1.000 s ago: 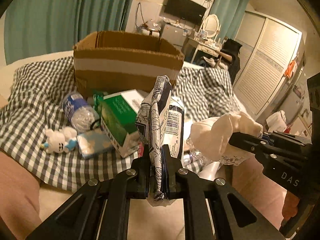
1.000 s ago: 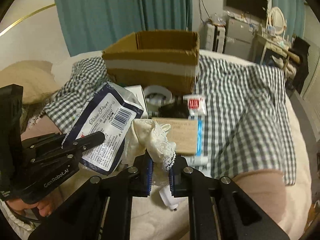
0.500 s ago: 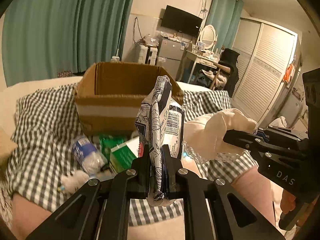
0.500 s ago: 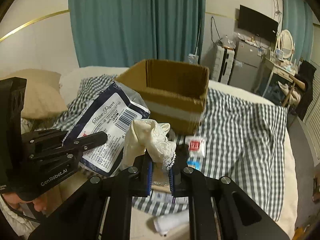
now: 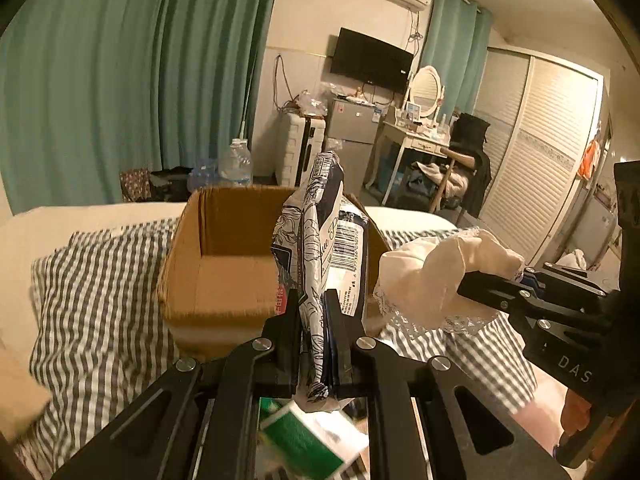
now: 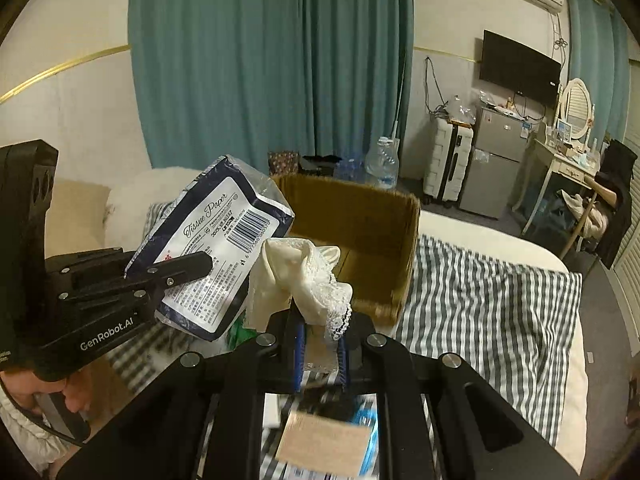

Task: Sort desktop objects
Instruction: 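Carry both items over the cardboard box and open both grippers to drop them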

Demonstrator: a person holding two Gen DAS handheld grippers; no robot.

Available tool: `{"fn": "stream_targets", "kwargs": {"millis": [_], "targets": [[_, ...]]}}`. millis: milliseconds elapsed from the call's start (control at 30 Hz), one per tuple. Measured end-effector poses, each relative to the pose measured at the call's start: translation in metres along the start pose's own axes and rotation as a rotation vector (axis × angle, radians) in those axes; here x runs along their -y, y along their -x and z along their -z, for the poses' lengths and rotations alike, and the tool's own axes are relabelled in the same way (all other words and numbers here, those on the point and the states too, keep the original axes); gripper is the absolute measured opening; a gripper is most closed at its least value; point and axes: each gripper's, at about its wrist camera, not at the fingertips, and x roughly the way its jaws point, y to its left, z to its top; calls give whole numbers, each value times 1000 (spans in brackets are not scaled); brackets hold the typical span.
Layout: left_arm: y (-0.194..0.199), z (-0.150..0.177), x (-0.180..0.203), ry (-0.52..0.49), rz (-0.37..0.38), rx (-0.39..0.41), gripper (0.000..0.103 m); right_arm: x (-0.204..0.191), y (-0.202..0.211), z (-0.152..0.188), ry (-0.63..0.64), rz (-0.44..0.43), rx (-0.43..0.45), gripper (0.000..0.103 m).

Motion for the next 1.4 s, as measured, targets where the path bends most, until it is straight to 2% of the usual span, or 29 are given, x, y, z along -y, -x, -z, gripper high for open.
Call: {"fn": "stream_targets", "kwargs": {"millis": [167, 467, 667, 800, 867, 1033, 1067, 1100, 1133, 1167, 1200, 1300, 1400], "targets": [[-30, -20, -14, 3, -7, 0, 11, 15, -31, -18, -14, 3, 3, 12], [-92, -34, -49, 29, -21, -26, 11, 36, -94, -36, -66, -14, -13, 12], [-139, -46, -63, 33, -21, -49, 11, 51, -155, -48, -95, -33, -64, 12], [-169, -52, -61, 14, -77, -91, 11, 70, -194, -53, -147, -47, -122, 12], [-182, -50, -62, 25, -77, -113, 11, 77, -208, -52, -153, -32, -140, 12], [-197, -42, -66, 71, -61, -139, 11, 86, -212, -45, -186, -54, -132, 14], [-197, -41, -66, 72, -66, -149, 15, 86, -210, -47, -186, -49, -123, 31], [-197, -41, -65, 72, -77, -158, 26, 85, -205, -47, -185, -41, -101, 55], [-196, -41, -65, 75, -86, -166, 35, 85, -199, -48, -184, -38, -79, 64], [-194, -41, -66, 81, -97, -169, 59, 83, -195, -50, -180, -33, -65, 67], [-192, -43, -65, 91, -111, -161, 77, 81, -190, -52, -169, -19, -54, 67], [-171, -43, -68, 132, -138, -100, 91, 74, -175, -55, -142, -6, -39, 67], [-152, -45, -70, 177, -135, -94, 91, 74, -155, -56, -152, -5, -26, 67]]}}
